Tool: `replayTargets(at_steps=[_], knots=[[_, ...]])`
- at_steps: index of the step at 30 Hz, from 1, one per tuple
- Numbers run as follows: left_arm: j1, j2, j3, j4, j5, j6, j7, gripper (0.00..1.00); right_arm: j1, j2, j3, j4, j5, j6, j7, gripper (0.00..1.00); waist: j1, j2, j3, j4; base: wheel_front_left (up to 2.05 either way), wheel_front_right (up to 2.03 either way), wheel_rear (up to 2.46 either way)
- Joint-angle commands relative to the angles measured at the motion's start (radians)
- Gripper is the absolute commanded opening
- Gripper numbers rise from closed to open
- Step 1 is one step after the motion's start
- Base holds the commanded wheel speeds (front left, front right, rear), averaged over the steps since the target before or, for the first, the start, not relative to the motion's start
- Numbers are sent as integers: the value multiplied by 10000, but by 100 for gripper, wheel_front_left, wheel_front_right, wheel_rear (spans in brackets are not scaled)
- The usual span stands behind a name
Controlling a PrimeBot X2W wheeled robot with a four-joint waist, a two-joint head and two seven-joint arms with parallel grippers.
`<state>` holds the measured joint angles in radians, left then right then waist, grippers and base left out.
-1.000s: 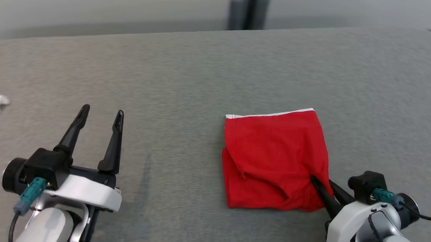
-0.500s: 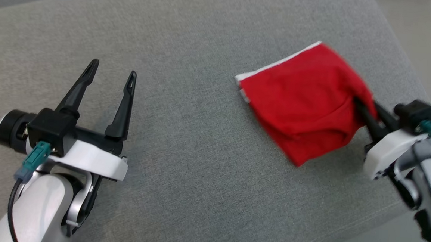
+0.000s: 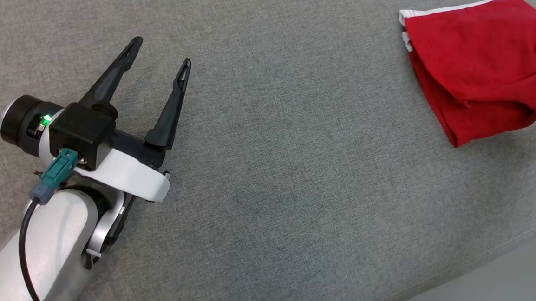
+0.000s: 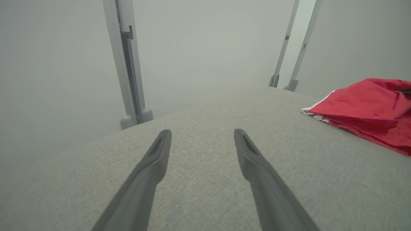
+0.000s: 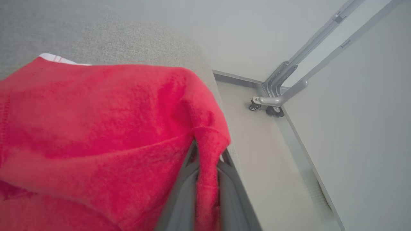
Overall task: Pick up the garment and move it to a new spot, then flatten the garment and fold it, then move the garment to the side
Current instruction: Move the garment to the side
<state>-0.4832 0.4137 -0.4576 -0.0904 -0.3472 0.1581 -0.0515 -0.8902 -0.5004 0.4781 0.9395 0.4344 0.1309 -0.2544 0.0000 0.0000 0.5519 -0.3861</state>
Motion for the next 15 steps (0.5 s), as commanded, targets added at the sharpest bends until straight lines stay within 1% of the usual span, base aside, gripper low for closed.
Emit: replayTargets(at_steps=[1,2,3,4,5,8,10,12,15], knots=[[-189,41,-12,-23,56,-72,42,100,-132,91,-44,204,102,-3,-59,0,0,0,83,4,0,0,0],[-238,37,-22,-12,61,-81,46,100,-210,140,-35,428,104,-3,-74,11,0,0,108,4,0,0,0],[-266,38,-27,-3,71,-73,57,100,-281,199,-85,618,177,-3,-90,44,0,0,129,4,0,0,0],[-275,35,-36,14,73,-70,60,100,-334,257,-146,850,212,-3,-96,84,0,0,138,5,0,0,0],[-282,30,-53,38,65,-80,58,100,-386,301,-208,1083,237,-3,-104,100,0,0,136,7,0,0,0],[-262,-1,-63,136,-7,-55,-27,100,-407,468,-543,1648,393,-3,-111,100,0,0,26,31,0,0,0],[-140,-35,-43,202,-56,3,-110,100,-343,596,-934,1708,513,-3,-116,100,0,0,-108,43,0,0,0],[53,-63,13,294,-137,71,-229,100,-62,751,-1368,1595,582,-3,-115,100,0,0,-302,60,0,0,0],[256,-175,105,398,-273,197,-443,100,387,872,-2223,933,530,-3,-112,100,0,0,-649,171,0,0,0]])
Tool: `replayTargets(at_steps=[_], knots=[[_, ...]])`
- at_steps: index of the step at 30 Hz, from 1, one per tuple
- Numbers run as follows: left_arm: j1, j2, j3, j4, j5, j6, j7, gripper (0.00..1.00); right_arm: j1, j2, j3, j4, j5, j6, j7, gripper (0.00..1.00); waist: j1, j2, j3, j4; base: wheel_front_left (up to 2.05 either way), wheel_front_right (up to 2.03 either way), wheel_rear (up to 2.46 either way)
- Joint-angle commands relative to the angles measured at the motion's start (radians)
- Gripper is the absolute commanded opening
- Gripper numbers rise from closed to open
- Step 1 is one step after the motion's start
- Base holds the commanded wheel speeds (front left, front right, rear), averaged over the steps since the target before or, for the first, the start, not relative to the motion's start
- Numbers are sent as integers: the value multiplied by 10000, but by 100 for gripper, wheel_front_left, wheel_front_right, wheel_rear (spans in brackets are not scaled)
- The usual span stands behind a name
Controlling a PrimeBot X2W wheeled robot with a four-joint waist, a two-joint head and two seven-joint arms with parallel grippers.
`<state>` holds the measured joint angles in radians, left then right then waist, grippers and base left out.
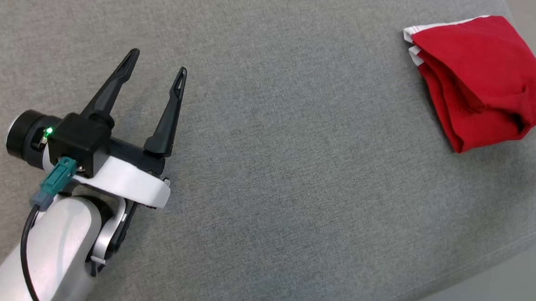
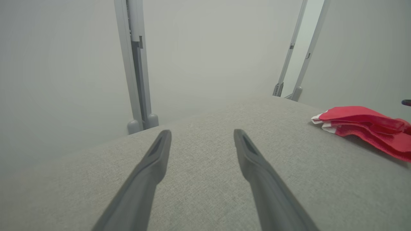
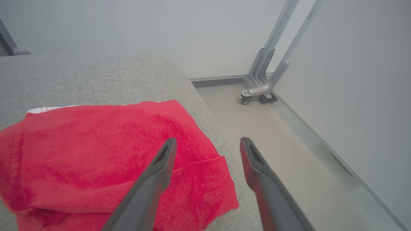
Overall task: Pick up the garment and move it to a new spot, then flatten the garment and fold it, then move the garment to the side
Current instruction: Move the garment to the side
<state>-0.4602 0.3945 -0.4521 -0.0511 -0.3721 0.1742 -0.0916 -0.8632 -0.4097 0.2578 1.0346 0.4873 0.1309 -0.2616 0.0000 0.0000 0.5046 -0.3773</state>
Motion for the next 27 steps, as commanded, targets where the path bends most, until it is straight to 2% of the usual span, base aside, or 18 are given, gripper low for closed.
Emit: replayTargets(at_steps=[1,6,11,18,27], knots=[[132,-21,84,70,-105,72,-129,100,339,56,-351,-349,-69,-3,-39,100,0,0,-333,146,0,0,0],[726,-173,293,286,-392,308,-550,100,1754,577,-2002,-2352,-758,-3,-39,100,0,0,-1123,537,0,0,0],[1436,-291,586,447,-742,553,-979,100,3217,1368,-3008,-4549,-1675,-3,-42,100,0,0,-1898,1070,0,0,0],[2260,-305,970,519,-1040,783,-1363,100,4814,2362,-3212,-6919,-2555,-3,184,100,0,0,-2809,1942,0,0,0],[3137,-264,1073,577,-1173,854,-1522,100,6346,2979,-3232,-9010,-3354,-3,1319,100,0,0,-3732,2905,0,0,0]])
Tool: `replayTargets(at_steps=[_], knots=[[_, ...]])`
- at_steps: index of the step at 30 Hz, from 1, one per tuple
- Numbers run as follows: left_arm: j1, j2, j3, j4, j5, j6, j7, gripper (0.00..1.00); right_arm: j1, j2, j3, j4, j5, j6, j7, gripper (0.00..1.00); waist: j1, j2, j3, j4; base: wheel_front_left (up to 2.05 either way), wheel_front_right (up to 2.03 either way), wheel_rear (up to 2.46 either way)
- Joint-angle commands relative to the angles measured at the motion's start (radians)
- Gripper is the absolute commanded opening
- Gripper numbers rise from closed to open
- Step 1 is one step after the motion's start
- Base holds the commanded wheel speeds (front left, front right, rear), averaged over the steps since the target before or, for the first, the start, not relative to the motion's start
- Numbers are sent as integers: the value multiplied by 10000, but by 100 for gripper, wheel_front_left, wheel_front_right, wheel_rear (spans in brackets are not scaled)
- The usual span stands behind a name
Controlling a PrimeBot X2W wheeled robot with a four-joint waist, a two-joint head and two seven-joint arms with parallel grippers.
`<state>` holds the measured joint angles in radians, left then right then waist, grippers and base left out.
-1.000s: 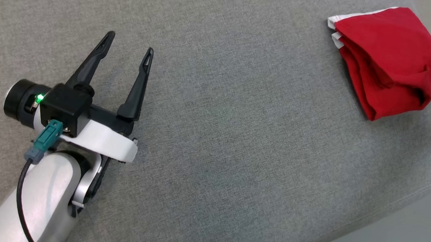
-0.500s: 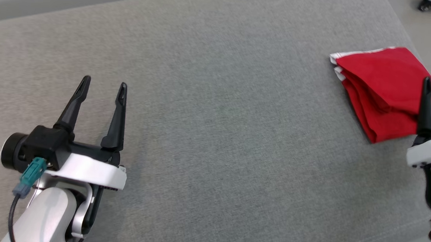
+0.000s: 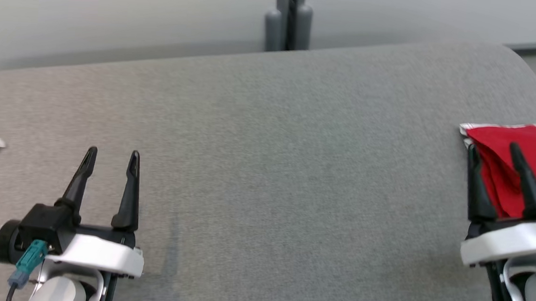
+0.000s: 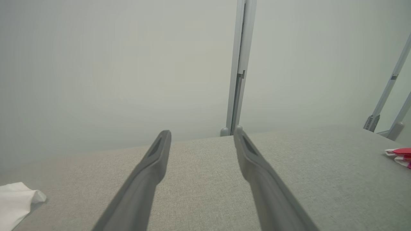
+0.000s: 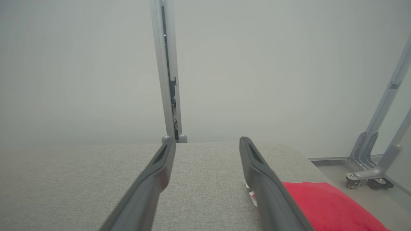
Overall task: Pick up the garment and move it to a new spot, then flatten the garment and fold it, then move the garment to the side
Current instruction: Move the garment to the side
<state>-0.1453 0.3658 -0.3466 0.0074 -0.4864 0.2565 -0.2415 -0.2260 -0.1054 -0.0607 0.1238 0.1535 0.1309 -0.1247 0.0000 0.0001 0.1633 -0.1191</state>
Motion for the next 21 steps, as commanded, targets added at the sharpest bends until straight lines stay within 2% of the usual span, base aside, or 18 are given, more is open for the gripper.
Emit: replayTargets(at_steps=[1,9,21], knots=[[99,40,24,-2,-56,30,-35,100,177,-27,-29,-89,-87,-3,44,100,0,-1,-427,418,0,0,0],[681,62,167,-14,-148,-172,-171,100,1421,220,-252,-929,-152,-3,639,100,0,-1,-1145,946,0,0,0],[1402,232,151,58,-31,-401,-223,100,2507,412,-507,-1577,-145,-3,1229,100,0,-1,-1704,1070,0,0,0]])
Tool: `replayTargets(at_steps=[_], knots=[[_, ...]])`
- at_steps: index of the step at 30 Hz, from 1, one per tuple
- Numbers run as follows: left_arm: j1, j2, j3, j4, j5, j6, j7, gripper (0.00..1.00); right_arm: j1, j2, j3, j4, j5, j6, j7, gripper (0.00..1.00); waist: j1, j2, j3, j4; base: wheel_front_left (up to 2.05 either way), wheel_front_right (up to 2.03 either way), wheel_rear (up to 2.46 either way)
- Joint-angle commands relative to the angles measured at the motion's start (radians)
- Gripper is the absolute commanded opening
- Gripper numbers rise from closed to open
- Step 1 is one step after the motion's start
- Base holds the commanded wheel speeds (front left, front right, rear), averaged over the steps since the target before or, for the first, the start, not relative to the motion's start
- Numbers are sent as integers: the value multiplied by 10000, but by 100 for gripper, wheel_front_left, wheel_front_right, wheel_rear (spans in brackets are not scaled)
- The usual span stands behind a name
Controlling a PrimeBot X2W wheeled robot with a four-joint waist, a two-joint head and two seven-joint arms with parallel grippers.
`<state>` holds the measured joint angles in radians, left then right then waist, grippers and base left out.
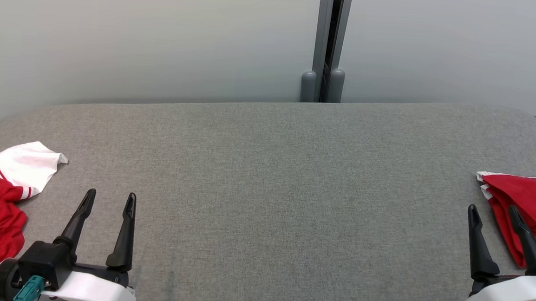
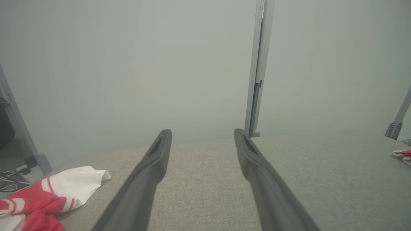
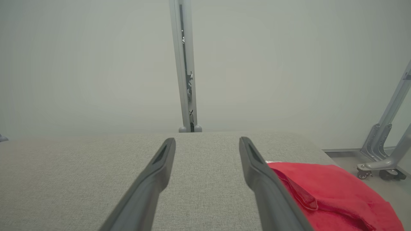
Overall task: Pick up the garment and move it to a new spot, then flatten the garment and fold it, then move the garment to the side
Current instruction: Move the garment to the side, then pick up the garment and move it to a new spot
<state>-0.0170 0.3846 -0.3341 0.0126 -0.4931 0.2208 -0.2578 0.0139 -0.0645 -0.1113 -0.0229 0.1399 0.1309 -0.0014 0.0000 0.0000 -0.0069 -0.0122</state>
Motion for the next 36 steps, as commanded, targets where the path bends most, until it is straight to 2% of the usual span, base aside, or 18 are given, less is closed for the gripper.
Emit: replayTargets(at_steps=[1,26,31,36], knots=[[108,59,26,6,39,-48,-50,100,151,12,1,-148,-13,-3,32,100,0,0,-5,1,0,0,0],[8,202,-59,-102,-70,146,123,100,339,115,13,-140,102,-3,11,100,0,0,76,140,0,0,0],[-149,179,-84,-101,-67,146,124,100,344,116,-46,-213,105,-3,38,100,0,0,107,440,0,0,0],[-279,187,-51,-149,-45,132,91,100,331,117,62,-356,172,-1,32,100,0,0,180,1069,0,0,0]])
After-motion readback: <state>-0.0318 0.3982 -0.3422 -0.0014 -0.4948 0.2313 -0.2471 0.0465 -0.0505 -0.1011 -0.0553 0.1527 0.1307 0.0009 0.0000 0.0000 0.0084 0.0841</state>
